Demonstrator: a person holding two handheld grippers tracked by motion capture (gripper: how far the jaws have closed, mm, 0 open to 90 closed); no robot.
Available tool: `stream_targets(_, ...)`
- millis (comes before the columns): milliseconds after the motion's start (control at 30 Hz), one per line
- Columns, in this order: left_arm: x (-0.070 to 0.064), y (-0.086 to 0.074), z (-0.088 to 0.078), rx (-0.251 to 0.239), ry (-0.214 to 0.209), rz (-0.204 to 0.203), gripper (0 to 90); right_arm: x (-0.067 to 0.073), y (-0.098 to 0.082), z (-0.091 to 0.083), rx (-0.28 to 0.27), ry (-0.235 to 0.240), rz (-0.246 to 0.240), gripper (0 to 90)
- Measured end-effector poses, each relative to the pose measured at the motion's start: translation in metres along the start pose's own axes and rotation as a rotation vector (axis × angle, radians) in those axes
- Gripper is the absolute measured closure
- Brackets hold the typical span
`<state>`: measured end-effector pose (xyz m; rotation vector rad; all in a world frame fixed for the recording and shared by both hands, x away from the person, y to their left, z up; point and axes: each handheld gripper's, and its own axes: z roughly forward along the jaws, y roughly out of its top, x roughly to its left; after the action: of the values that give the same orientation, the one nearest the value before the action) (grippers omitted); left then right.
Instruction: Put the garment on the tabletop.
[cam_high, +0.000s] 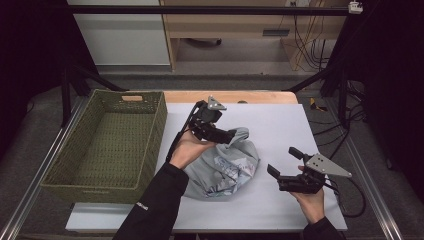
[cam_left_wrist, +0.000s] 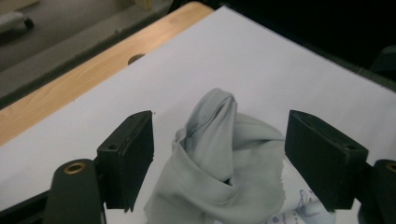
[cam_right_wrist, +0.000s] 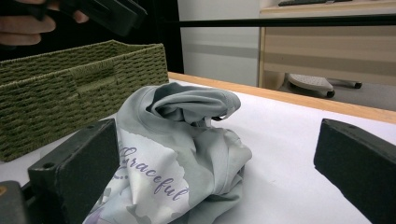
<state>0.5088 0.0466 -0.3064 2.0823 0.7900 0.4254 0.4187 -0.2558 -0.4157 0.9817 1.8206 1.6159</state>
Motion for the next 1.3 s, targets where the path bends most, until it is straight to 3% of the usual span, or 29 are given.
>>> stream_targets(133,0.001,-0.015,-0.01,-0.089,-0.025,-0.005,18.7,0.001,-0.001,0.001,0.011,-0.004,-0.004,0.5)
stream_targets(367,0.001,-0.046,-0.025,-0.216,-0.011,-0.008,11.1,0.0,-0.001,0.001,0.001,-0.001,-0.009,0.5)
stream_targets(433,0.001,-0.056,-0.028,-0.246,0.014,-0.023,9.4,0.0,0.0,0.001,0.003,-0.003,-0.007,0.5)
stream_targets(533,0.003,-0.07,-0.031,-0.293,0.007,-0.062,8.3,0.0,-0.001,0.001,0.002,-0.004,-0.003,0.5)
stream_targets(633,0.001,-0.085,-0.034,-0.342,0.002,-0.068,8.3,-0.001,-0.001,0.0,0.001,-0.005,-0.006,0.5)
stream_targets(767,-0.004,-0.102,-0.036,-0.362,0.03,-0.041,8.0,-0.002,-0.001,0.0,0.0,-0.008,0.005,0.5)
stream_targets(1133,-0.003,-0.142,-0.038,-0.402,0.034,-0.072,6.6,-0.004,-0.002,-0.001,-0.002,-0.011,0.022,0.4)
stream_targets(1300,0.001,-0.152,-0.042,-0.403,0.037,-0.089,6.6,-0.005,-0.003,-0.001,-0.002,-0.015,0.009,0.4)
